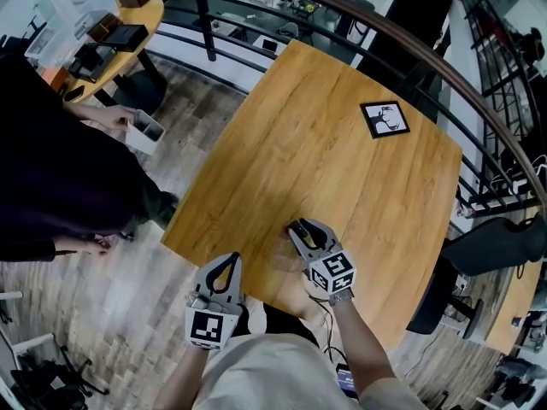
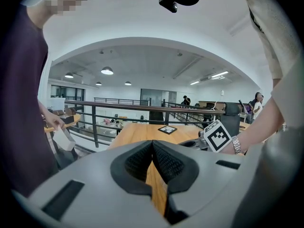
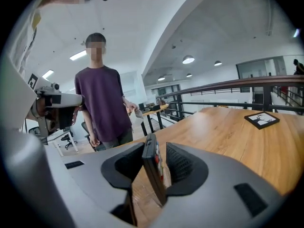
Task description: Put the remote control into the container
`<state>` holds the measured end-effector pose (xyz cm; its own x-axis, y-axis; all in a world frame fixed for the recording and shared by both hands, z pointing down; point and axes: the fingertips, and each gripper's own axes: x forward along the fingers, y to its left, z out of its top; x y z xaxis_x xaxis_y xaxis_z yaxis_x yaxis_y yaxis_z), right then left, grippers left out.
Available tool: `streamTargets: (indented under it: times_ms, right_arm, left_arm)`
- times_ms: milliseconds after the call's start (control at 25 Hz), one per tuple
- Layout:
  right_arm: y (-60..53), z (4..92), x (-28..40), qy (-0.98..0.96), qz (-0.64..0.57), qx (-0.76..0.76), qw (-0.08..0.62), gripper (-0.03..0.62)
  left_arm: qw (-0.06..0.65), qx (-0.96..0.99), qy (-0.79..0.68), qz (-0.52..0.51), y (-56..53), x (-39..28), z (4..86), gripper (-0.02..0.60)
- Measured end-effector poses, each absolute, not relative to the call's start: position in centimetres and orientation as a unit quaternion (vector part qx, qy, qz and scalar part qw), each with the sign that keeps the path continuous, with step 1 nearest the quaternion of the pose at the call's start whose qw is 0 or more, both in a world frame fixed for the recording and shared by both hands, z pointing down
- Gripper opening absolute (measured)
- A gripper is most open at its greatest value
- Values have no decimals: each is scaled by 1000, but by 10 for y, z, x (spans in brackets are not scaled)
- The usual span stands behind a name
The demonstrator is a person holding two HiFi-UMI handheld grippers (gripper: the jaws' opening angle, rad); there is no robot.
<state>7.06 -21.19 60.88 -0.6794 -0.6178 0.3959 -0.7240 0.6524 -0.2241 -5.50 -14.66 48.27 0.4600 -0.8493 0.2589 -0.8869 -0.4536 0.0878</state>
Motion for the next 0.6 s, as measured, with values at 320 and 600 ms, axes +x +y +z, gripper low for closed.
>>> streamTargets:
  times_ms: [320, 600]
  right_arm:
    - [-207, 533, 84, -896, 117, 420, 82, 138]
    - [-170, 481, 88, -866, 102, 484, 71, 133]
  left_arm:
    - [95, 858, -496, 88, -122, -57, 476, 12]
    - [96, 876, -460, 107, -102, -59, 473, 12]
